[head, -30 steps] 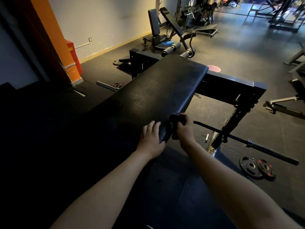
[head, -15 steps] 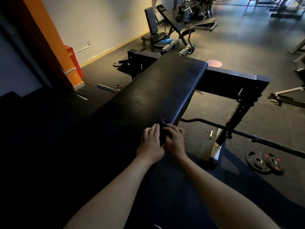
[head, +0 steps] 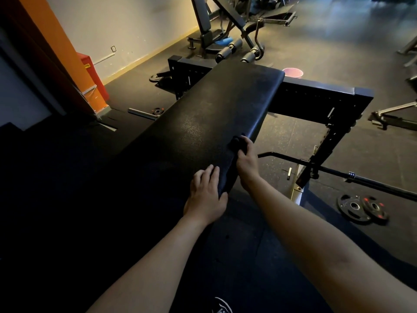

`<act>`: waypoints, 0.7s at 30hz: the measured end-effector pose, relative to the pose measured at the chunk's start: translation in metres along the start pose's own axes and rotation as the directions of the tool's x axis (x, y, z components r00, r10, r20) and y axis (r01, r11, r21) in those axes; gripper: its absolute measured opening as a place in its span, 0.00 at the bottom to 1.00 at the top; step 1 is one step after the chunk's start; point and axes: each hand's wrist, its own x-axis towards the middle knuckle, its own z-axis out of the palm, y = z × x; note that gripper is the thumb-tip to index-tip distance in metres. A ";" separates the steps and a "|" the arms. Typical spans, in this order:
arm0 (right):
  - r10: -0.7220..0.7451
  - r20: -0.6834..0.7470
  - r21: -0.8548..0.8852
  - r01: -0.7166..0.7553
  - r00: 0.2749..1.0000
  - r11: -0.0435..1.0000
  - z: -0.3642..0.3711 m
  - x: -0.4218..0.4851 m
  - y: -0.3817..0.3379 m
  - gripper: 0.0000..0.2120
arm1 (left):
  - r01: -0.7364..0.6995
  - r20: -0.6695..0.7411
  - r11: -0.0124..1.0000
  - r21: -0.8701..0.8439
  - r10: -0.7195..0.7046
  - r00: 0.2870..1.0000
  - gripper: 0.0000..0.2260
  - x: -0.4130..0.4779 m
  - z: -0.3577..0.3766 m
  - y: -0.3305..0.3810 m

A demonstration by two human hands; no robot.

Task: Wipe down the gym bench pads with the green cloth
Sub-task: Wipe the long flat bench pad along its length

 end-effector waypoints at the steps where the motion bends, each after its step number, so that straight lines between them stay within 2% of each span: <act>1: -0.025 -0.014 0.005 0.025 1.000 1.000 0.002 -0.008 0.003 0.20 | -0.003 0.001 1.000 0.001 0.003 1.000 0.35 0.000 0.000 0.000; 5: -0.145 -0.066 -0.061 0.141 0.987 0.988 0.004 -0.054 0.008 0.16 | -0.016 -0.001 1.000 -0.006 0.016 1.000 0.35 -0.001 -0.001 -0.001; 7: -0.157 -0.081 -0.069 0.151 0.984 0.986 0.003 -0.083 0.010 0.16 | -0.025 -0.007 0.999 -0.023 0.025 1.000 0.35 -0.003 -0.002 -0.001; 12: -0.090 -0.055 -0.075 0.086 0.994 0.993 -0.006 -0.122 0.021 0.17 | -0.024 -0.007 0.999 -0.037 0.023 1.000 0.34 -0.004 -0.004 -0.003; 16: -0.057 -0.175 -0.054 0.048 0.983 0.997 -0.015 -0.076 0.011 0.22 | -0.027 -0.013 0.999 -0.021 0.027 1.000 0.33 -0.004 -0.003 -0.002; 18: 0.003 -0.210 -0.007 -0.005 0.978 1.000 -0.016 -0.046 0.003 0.27 | -0.030 -0.027 1.000 -0.003 0.030 0.999 0.33 -0.004 -0.002 -0.003; 21: 0.155 -0.137 0.067 -0.147 0.978 0.987 -0.012 -0.025 0.008 0.32 | -0.030 -0.033 0.999 0.014 0.031 0.999 0.33 -0.003 -0.001 -0.002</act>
